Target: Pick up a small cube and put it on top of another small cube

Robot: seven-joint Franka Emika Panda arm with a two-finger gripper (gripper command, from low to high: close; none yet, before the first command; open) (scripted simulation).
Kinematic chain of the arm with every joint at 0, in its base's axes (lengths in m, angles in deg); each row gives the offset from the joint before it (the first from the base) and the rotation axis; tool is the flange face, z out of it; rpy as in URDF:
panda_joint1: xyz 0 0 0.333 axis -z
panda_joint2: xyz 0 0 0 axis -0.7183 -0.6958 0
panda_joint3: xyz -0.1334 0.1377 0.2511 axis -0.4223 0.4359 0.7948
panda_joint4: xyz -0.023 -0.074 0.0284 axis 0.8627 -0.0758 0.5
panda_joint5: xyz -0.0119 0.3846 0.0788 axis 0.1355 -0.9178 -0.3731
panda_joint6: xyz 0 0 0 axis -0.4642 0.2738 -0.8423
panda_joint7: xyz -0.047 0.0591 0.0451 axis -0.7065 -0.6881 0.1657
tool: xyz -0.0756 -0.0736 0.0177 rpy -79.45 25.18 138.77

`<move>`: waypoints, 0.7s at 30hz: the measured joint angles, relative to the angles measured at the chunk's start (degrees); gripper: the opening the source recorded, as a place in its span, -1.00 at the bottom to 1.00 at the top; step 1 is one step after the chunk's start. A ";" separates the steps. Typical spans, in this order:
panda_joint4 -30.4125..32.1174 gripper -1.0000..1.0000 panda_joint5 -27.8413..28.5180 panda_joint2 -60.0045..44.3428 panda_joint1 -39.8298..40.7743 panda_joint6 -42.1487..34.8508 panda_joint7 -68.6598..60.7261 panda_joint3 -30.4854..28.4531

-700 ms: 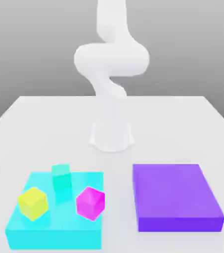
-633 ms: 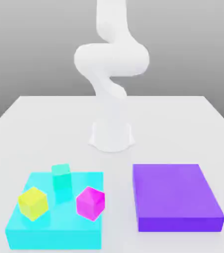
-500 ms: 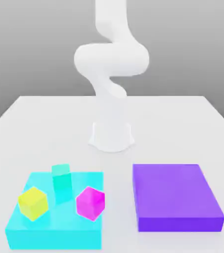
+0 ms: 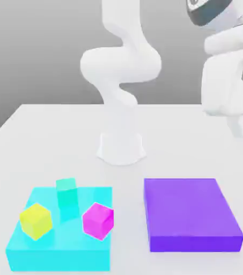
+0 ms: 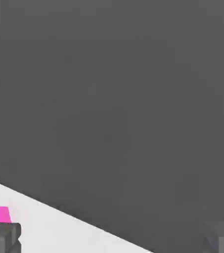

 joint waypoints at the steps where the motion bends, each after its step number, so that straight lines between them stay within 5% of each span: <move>1: -0.41 0.00 0.55 -2.11 -0.58 0.35 0.17 0.22; 15: -6.45 0.00 7.40 -31.38 -10.05 8.46 2.49 0.70; 16: -6.89 -1.00 7.98 -33.13 -10.58 9.72 2.87 0.07; 21: -6.89 -1.00 7.86 -33.13 -10.57 9.74 2.78 0.09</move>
